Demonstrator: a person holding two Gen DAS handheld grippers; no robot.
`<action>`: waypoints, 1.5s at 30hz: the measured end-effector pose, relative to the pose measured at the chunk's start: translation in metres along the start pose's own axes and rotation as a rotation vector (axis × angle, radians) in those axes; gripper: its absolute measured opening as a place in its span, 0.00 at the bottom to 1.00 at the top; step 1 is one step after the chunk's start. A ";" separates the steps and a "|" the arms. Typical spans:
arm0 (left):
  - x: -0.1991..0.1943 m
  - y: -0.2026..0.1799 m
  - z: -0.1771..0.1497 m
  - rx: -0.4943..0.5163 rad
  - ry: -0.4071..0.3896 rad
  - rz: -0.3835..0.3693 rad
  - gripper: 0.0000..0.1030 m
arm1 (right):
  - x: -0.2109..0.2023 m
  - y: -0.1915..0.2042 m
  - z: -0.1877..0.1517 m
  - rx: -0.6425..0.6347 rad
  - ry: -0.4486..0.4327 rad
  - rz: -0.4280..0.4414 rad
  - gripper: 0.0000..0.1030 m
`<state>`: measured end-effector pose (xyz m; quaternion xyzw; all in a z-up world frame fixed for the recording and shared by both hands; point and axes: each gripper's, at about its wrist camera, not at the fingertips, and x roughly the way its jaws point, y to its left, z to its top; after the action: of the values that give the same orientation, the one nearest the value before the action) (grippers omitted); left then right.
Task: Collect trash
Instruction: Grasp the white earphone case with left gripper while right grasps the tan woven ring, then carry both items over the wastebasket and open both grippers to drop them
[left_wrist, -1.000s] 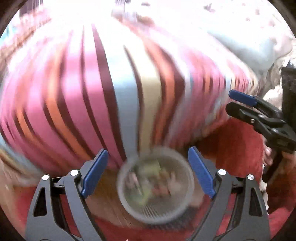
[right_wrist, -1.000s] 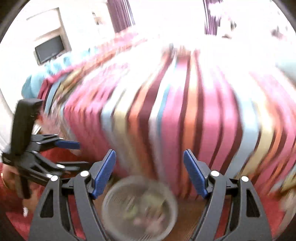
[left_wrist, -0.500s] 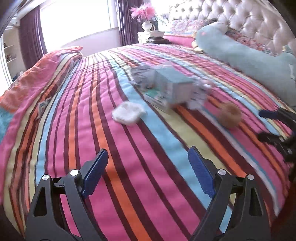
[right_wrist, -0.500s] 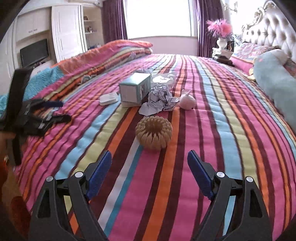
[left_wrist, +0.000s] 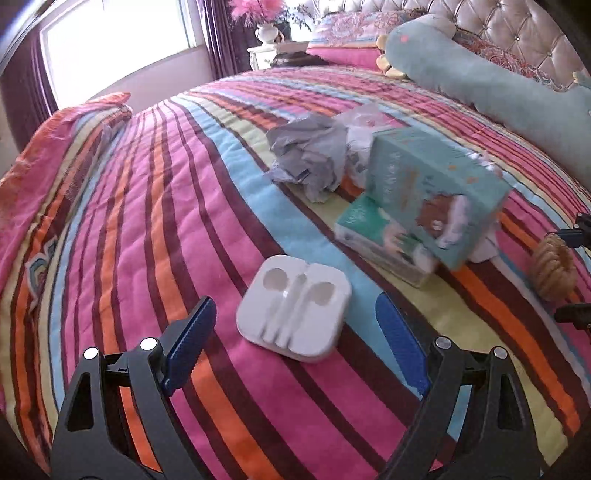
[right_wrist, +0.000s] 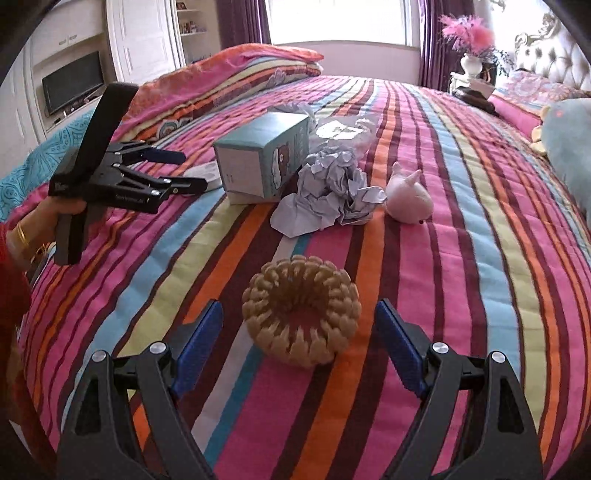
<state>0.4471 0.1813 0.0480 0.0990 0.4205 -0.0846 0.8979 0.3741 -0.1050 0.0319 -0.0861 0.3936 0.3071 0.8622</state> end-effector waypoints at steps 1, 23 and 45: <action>0.006 0.001 0.001 0.010 0.020 -0.003 0.83 | 0.003 -0.001 0.002 0.005 0.007 0.001 0.77; -0.010 -0.014 -0.022 -0.214 -0.003 0.022 0.68 | -0.005 -0.002 0.000 0.082 -0.022 -0.038 0.51; -0.253 -0.220 -0.244 -0.240 -0.140 -0.190 0.68 | -0.205 0.101 -0.187 0.104 -0.129 0.230 0.50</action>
<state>0.0553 0.0466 0.0667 -0.0552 0.3716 -0.1248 0.9183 0.0943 -0.1925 0.0652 0.0244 0.3599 0.3880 0.8481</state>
